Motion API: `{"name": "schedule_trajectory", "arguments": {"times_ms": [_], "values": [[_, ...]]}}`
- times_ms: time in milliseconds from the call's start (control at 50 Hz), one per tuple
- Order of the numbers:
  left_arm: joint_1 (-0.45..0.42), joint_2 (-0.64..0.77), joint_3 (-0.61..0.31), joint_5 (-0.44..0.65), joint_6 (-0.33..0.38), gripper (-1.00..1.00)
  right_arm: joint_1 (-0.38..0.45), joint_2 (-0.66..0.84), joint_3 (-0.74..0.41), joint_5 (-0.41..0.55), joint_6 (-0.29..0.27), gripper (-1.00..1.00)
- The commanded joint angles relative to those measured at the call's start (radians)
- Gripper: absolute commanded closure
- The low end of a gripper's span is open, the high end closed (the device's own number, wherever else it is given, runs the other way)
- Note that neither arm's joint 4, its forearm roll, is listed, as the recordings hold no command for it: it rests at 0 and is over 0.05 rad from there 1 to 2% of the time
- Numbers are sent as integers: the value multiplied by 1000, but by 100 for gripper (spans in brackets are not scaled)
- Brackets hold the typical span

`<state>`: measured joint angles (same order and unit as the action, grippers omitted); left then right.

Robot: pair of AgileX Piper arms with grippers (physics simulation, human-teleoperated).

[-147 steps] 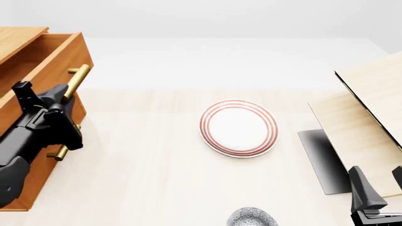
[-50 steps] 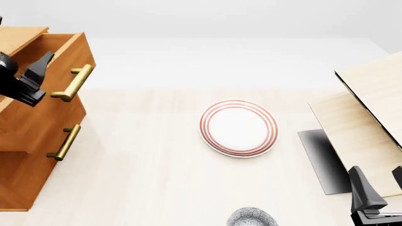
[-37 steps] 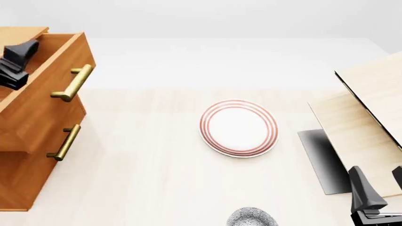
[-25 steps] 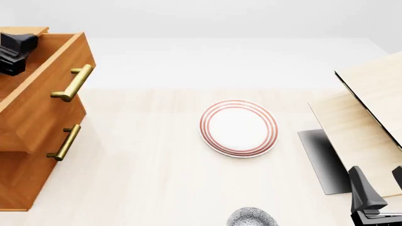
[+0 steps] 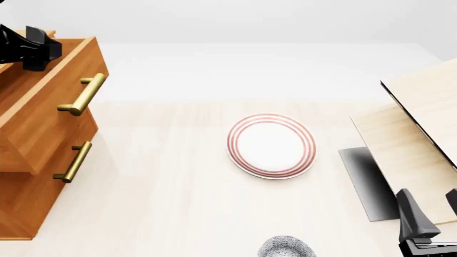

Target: Open the top drawer of the cabinet and put the bowl in it.

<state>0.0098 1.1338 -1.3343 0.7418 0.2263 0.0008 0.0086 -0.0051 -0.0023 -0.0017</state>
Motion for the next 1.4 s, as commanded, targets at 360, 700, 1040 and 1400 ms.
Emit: {"name": "schedule_trajectory", "arguments": {"times_ms": [360,700,1040,1400], "values": [[-44,231,-266,239,-122,-100,0,-1,1,0,1,-100],[3,252,-268,262,-159,-100,0,-1,1,0,1,-100],[38,238,-187,213,-183,-100,1,-5,1,-2,1,-100],[33,252,-128,165,-203,-100,0,-1,1,0,1,-100]]}}
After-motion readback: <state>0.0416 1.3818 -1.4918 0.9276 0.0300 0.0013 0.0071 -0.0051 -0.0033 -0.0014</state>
